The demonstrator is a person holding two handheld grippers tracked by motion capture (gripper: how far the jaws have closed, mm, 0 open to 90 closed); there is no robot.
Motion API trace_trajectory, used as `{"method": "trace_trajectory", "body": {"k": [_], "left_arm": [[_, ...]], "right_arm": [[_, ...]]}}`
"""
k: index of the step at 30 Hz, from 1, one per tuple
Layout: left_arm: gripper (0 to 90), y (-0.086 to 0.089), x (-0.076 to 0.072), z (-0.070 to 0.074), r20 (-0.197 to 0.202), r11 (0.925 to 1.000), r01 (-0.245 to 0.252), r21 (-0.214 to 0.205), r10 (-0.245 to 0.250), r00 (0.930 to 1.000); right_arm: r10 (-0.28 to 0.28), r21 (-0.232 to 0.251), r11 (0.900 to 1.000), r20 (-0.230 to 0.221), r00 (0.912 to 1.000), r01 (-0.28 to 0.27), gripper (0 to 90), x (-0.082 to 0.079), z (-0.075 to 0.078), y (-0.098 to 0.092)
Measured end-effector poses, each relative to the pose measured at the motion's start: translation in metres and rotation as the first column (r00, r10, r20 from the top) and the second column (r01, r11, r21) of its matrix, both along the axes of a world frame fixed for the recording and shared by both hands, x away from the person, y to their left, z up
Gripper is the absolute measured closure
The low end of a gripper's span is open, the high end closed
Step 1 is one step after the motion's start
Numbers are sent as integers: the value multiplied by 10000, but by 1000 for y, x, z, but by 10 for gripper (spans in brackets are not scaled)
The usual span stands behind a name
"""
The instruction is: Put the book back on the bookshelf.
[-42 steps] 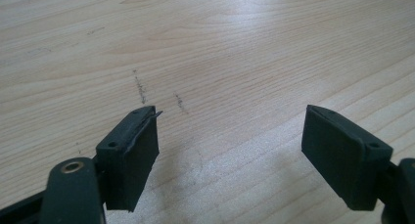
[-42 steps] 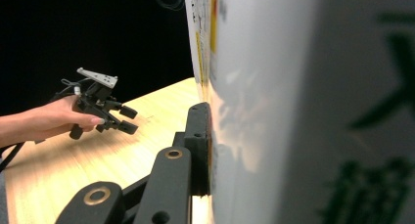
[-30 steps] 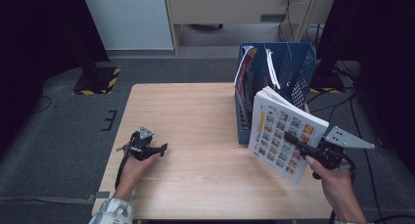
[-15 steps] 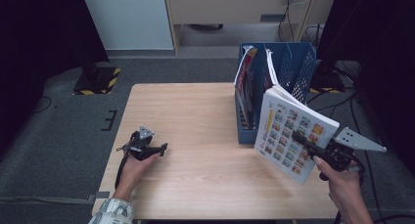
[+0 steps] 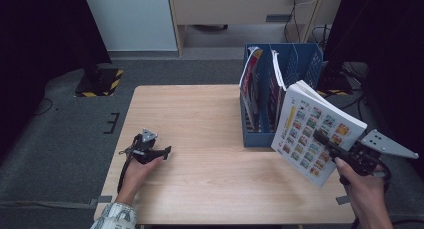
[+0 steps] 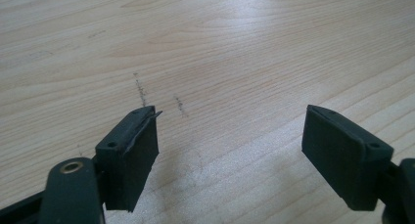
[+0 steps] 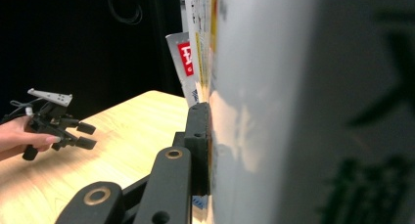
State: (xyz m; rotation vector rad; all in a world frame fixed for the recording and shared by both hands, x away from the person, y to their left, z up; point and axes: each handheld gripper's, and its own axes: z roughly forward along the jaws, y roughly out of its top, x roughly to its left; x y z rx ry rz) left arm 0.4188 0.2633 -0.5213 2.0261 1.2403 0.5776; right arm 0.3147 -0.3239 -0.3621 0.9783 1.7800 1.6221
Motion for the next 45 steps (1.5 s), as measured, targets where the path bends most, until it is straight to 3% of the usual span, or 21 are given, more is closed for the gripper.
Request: {"method": "trace_trajectory", "body": {"k": [19, 32, 45], "left_arm": [[210, 0, 0, 1, 46, 10000, -42, -79, 42, 10000], [211, 1, 0, 1, 46, 10000, -44, -82, 44, 10000], [211, 2, 1, 1, 17, 9998, -107, -143, 108, 9999]], "right_arm": [[-1030, 60, 9947, 104, 9946, 1030, 741, -2, 28, -21], [-1543, -103, 9880, 89, 9880, 1544, 741, 22, 41, -19], [-2180, -254, 9756, 109, 9759, 2182, 741, 53, 51, -18]]}}
